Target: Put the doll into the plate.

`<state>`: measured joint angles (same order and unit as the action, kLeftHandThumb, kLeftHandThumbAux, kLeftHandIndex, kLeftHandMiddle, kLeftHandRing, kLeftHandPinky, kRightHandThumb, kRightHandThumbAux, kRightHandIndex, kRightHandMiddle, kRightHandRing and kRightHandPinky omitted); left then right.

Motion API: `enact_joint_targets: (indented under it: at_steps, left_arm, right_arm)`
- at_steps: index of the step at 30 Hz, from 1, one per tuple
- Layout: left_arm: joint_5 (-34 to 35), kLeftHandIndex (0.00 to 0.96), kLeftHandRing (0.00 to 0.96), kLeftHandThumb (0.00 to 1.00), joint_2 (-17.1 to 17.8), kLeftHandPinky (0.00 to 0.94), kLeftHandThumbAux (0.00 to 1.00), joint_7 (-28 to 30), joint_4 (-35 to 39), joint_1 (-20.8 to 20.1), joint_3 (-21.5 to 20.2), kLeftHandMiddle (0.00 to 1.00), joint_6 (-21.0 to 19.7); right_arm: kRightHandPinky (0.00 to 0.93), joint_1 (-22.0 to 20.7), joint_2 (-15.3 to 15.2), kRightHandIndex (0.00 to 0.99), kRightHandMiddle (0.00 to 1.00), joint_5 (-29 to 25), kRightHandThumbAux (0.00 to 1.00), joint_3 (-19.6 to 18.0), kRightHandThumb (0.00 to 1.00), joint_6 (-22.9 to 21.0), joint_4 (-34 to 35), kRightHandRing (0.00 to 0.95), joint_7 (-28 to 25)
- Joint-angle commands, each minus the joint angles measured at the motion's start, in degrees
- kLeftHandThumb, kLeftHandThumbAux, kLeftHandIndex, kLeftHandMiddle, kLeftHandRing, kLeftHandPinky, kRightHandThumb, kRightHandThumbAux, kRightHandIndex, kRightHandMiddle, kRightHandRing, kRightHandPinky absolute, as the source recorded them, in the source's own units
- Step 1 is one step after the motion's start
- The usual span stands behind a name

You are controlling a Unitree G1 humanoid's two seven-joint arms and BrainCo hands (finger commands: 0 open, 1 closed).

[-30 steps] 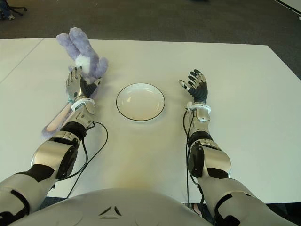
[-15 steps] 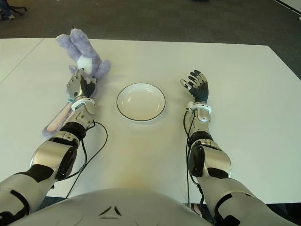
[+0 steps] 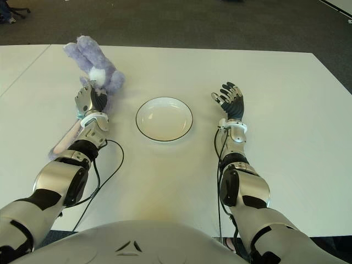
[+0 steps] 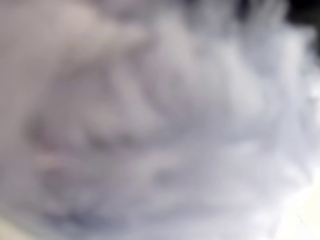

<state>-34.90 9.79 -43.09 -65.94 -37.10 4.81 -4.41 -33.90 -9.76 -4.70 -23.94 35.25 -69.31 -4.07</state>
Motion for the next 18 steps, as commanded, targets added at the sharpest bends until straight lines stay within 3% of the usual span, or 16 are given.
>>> enact_joint_targets:
  at_steps: [1,15,16,18]
  left_arm:
    - [6.1,0.43,0.643,0.853,-4.5,0.655,0.658,8.6,-8.4,8.8,-1.7,0.493,-4.3]
    - [7.7,0.452,0.606,0.858,-4.9,0.597,0.658,6.3,-7.9,8.3,-4.0,0.472,-4.4]
    - [7.8,0.453,0.509,0.929,-4.8,0.59,0.649,6.3,-7.9,8.2,-4.1,0.465,-4.4]
    - [7.7,0.455,0.481,0.95,-4.7,0.588,0.646,5.9,-7.7,7.9,-4.1,0.463,-4.6]
  right_arm:
    - [0.218,11.2,4.2,0.204,0.243,-2.0,0.88,-1.5,0.146,-7.9,-7.7,0.235,0.0]
    - [0.242,11.2,4.2,0.202,0.237,-2.0,0.872,-1.6,0.142,-7.9,-7.7,0.234,0.0]
    - [0.243,11.2,4.2,0.204,0.24,-2.0,0.875,-1.6,0.142,-7.9,-7.7,0.235,0.1]
    - [0.241,11.2,4.2,0.206,0.243,-2.1,0.878,-1.6,0.143,-7.9,-7.7,0.238,0.1]
